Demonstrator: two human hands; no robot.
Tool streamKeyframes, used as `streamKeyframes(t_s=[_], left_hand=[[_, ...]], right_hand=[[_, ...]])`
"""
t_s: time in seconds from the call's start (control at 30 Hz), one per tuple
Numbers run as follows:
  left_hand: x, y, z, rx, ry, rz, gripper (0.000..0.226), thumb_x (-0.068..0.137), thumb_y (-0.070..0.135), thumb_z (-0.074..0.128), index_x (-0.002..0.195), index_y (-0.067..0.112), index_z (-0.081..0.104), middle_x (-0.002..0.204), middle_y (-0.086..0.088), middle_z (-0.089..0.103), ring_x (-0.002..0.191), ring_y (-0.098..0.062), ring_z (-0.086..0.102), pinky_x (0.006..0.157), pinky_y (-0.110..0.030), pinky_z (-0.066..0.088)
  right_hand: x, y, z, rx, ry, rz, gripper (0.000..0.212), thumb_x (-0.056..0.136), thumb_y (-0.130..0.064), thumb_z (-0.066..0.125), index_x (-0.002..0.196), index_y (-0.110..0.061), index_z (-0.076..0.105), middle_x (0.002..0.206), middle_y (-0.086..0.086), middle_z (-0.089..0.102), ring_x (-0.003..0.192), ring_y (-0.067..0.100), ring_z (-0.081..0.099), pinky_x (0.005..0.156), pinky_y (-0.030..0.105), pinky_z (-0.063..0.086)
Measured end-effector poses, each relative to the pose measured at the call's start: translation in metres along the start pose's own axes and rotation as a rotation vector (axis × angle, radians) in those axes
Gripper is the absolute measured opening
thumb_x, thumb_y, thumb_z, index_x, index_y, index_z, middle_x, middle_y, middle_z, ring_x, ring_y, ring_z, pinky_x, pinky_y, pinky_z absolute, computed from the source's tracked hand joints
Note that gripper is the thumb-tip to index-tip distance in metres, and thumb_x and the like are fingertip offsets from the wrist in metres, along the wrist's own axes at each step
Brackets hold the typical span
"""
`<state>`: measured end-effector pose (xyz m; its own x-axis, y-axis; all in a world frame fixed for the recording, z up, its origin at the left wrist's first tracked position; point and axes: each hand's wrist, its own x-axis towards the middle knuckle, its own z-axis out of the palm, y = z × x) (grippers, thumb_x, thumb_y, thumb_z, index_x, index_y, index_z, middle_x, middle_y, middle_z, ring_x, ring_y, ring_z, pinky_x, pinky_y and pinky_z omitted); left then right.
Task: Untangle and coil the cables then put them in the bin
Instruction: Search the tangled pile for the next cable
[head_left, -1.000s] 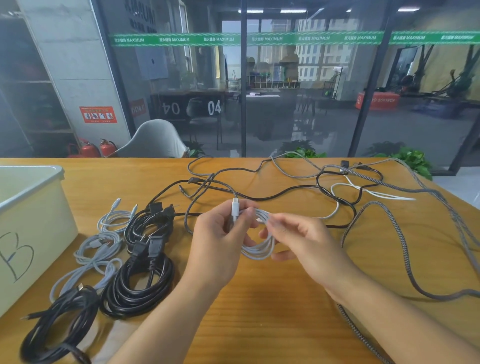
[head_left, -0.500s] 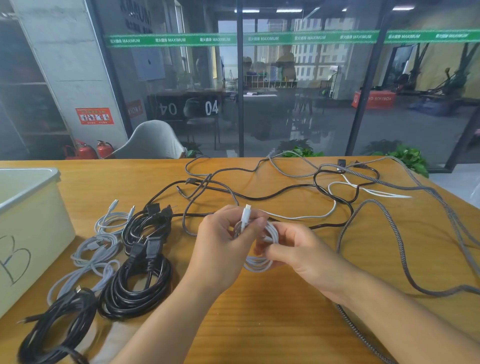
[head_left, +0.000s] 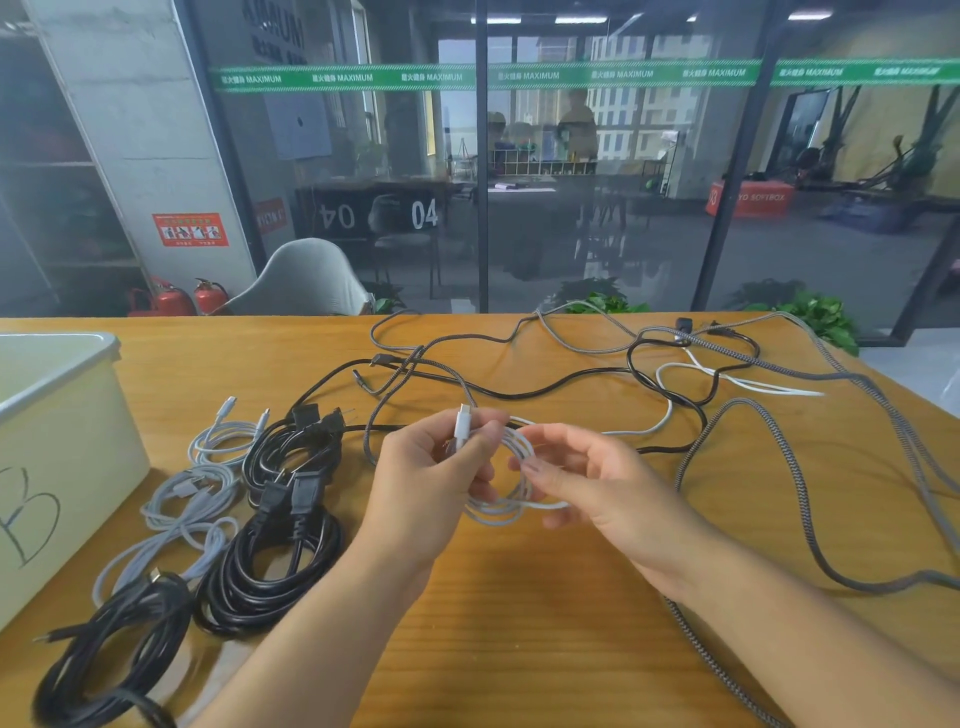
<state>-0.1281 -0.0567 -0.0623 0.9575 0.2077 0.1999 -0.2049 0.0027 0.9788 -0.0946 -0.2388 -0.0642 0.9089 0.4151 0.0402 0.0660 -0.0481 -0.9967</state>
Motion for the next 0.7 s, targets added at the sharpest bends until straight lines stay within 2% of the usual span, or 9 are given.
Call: streamKeyframes(t_s=[0.17,0.3,0.43,0.53,0.63,0.7], left_hand=[[-0.0005,0.0000,0.0017,-0.018,-0.010,-0.020,0.011,0.096,0.025,0.072,0.102,0.025,0.081,0.080,-0.004,0.071,0.074,-0.015,0.065,0.073,-0.030,0.058],[-0.0004,0.0006,0.0031,0.000,-0.038,-0.026,0.020,0.100,0.037,0.064,0.105,0.024,0.078,0.095,-0.001,0.078,0.088,-0.015,0.071,0.084,-0.035,0.060],[-0.0022,0.0008,0.0055,-0.015,-0.055,-0.020,0.022,0.104,0.031,0.059,0.106,0.020,0.078,0.090,-0.005,0.078,0.088,-0.021,0.075,0.081,-0.038,0.062],[-0.0022,-0.0004,0.0073,-0.021,-0.061,-0.010,0.027,0.107,0.027,0.052,0.106,0.014,0.076,0.089,-0.007,0.078,0.088,-0.023,0.075,0.078,-0.034,0.062],[-0.0024,-0.0010,0.0084,-0.019,-0.066,-0.005,0.026,0.108,0.027,0.051,0.110,0.012,0.073,0.088,-0.007,0.077,0.088,-0.023,0.075,0.077,-0.032,0.061],[-0.0014,-0.0013,0.0070,-0.033,-0.044,0.002,0.024,0.106,0.028,0.054,0.111,0.011,0.072,0.087,-0.007,0.076,0.086,-0.021,0.075,0.078,-0.033,0.062]], right_hand=[[0.0010,-0.0022,0.0011,0.031,0.035,-0.026,0.024,0.098,-0.021,0.070,0.120,-0.015,0.072,0.097,0.008,0.078,0.085,0.009,0.071,0.062,0.026,0.055],[0.0033,-0.0037,-0.0026,0.092,0.145,-0.076,0.018,0.098,-0.017,0.069,0.114,-0.013,0.074,0.096,0.016,0.076,0.084,0.010,0.072,0.061,0.026,0.057],[0.0053,-0.0023,-0.0058,0.083,0.171,-0.086,0.018,0.098,-0.017,0.069,0.115,-0.014,0.074,0.091,0.009,0.076,0.085,0.012,0.072,0.062,0.026,0.058],[0.0057,-0.0020,-0.0063,0.064,0.178,-0.101,0.018,0.099,-0.018,0.068,0.115,-0.015,0.075,0.089,0.005,0.075,0.084,0.012,0.069,0.062,0.027,0.058],[0.0047,-0.0051,-0.0067,0.040,0.179,-0.103,0.019,0.098,-0.025,0.069,0.115,-0.018,0.074,0.093,0.006,0.075,0.084,0.013,0.070,0.061,0.029,0.059],[0.0029,-0.0080,-0.0083,-0.088,0.176,-0.091,0.026,0.091,-0.040,0.071,0.110,-0.022,0.073,0.086,-0.001,0.074,0.077,0.013,0.071,0.060,0.031,0.059]])
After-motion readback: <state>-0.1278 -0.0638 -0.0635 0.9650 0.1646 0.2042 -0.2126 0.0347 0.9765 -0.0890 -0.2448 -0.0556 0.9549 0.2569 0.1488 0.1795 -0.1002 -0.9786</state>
